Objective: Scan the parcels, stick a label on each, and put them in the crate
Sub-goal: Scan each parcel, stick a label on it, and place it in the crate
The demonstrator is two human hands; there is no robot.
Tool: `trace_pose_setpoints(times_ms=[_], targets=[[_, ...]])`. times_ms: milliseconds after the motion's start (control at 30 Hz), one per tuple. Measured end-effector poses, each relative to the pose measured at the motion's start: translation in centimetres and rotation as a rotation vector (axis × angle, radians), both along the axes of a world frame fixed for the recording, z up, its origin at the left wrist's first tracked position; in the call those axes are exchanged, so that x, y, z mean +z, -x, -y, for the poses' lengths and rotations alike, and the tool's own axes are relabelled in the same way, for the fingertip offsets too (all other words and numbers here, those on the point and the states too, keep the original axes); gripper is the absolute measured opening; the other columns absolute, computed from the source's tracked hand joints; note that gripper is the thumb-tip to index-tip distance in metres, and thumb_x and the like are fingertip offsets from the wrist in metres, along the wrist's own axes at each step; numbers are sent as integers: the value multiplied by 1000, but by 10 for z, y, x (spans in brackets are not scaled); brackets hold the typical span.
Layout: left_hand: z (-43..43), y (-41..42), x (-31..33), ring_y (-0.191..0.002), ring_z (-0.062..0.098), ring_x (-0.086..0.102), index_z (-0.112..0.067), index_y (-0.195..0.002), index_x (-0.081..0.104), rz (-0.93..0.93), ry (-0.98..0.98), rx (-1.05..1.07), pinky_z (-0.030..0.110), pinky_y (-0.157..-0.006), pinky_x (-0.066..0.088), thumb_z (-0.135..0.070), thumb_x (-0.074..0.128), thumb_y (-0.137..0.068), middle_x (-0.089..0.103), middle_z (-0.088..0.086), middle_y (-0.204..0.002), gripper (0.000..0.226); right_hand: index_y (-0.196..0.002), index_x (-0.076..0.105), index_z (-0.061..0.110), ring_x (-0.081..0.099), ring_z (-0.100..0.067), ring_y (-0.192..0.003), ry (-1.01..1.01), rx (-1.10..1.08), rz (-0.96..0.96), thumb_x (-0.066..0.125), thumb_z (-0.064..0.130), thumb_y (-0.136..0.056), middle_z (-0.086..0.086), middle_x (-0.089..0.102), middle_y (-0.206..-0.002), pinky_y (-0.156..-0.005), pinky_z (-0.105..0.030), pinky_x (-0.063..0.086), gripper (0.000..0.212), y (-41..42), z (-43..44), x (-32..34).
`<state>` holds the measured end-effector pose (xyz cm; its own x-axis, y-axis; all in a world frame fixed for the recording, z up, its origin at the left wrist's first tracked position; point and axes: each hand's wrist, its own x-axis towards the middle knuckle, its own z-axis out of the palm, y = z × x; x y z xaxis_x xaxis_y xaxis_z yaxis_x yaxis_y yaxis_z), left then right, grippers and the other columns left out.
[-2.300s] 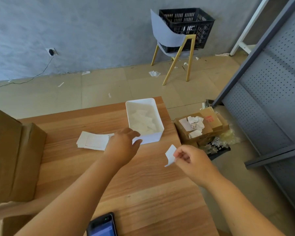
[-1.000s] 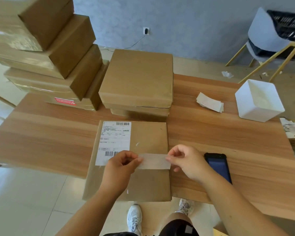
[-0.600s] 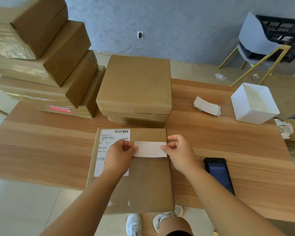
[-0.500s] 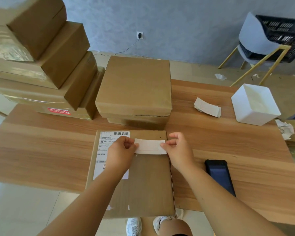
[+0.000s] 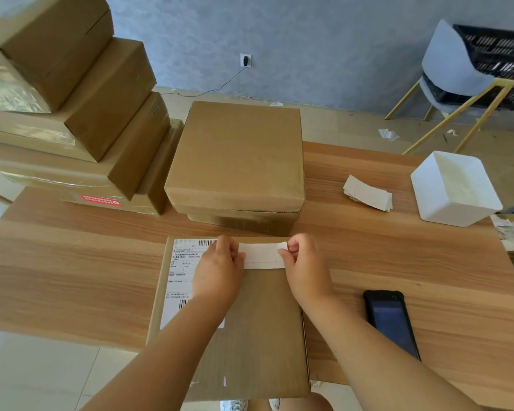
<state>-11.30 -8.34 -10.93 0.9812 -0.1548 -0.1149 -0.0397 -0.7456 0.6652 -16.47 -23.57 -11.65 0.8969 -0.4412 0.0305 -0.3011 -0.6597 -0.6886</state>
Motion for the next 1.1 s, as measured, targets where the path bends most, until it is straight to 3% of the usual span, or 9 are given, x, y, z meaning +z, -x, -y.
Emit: trace_pose_setpoints(times_ms=[67, 233, 367, 433, 567, 700, 833, 933, 1100], targets=[[0, 0, 0, -75, 22, 51, -15, -100, 51, 29, -31, -26, 31, -59, 40, -24, 57, -90, 47, 0, -97, 15, -94, 57, 12, 49, -17, -83, 154, 42, -44, 58, 15, -92, -2, 54, -99, -62, -24, 36, 4, 0, -1, 0], [-3, 3, -3, -84, 28, 52, -19, -121, 58, 125, -174, -170, 32, -60, 40, -23, 51, -94, 46, 9, -105, 28, -128, 58, 20, 42, -29, -113, 359, 154, -139, 54, 23, -94, -7, 49, -128, -86, -36, 43, 34, 1, 1, 3], [-11, 9, -6, -88, 35, 52, -23, -120, 64, 251, -320, -231, 38, -60, 44, -32, 63, -87, 55, 13, -102, 34, -142, 37, 41, 18, -29, -131, 335, 268, -293, 33, 42, -100, 1, 15, -157, -104, -42, 33, 42, 6, 0, -3], [-16, 8, -7, -85, 37, 53, -24, -117, 66, 323, -376, -228, 42, -64, 46, -35, 67, -83, 58, 13, -100, 36, -144, 28, 47, 17, -28, -132, 329, 268, -344, 26, 45, -100, 4, 8, -159, -104, -43, 33, 43, 8, 2, -6], [-23, 4, -7, -102, 31, 46, -27, -128, 57, 227, -358, -202, 41, -77, 44, -41, 53, -91, 52, 8, -117, 39, -145, 21, 49, 16, -34, -141, 227, 217, -434, 24, 48, -100, 8, 4, -160, -109, -48, 29, 45, 13, 9, -4], [-35, 3, -3, -106, 26, 44, -25, -124, 59, 180, -303, -153, 38, -81, 46, -35, 52, -92, 49, 3, -121, 34, -145, 34, 32, 27, -23, -141, 129, 20, -382, 35, 40, -100, 3, 21, -157, -107, -41, 34, 46, 20, 11, 2], [-60, 11, 1, -104, 32, 48, -14, -113, 66, 184, -141, -71, 41, -85, 47, -26, 64, -86, 55, 9, -116, 30, -134, 50, 22, 50, -18, -121, 14, -101, -301, 48, 41, -96, 1, 47, -139, -90, -31, 41, 42, 36, 18, 5], [-80, 23, -1, -103, 37, 45, -16, -118, 61, 169, -136, 42, 47, -88, 39, -28, 69, -81, 54, 13, -118, 39, -137, 45, 25, 50, -14, -118, -118, -27, -344, 50, 50, -92, 4, 50, -137, -87, -26, 40, 51, 53, 22, 1], [-114, 41, -11, -116, 38, 40, -20, -135, 41, -95, -77, 254, 50, -98, 32, -42, 66, -81, 45, 13, -130, 63, -147, 26, 28, 48, -15, -124, -230, 109, -540, 47, 63, -87, 3, 46, -143, -88, -26, 38, 73, 75, 20, -6]])
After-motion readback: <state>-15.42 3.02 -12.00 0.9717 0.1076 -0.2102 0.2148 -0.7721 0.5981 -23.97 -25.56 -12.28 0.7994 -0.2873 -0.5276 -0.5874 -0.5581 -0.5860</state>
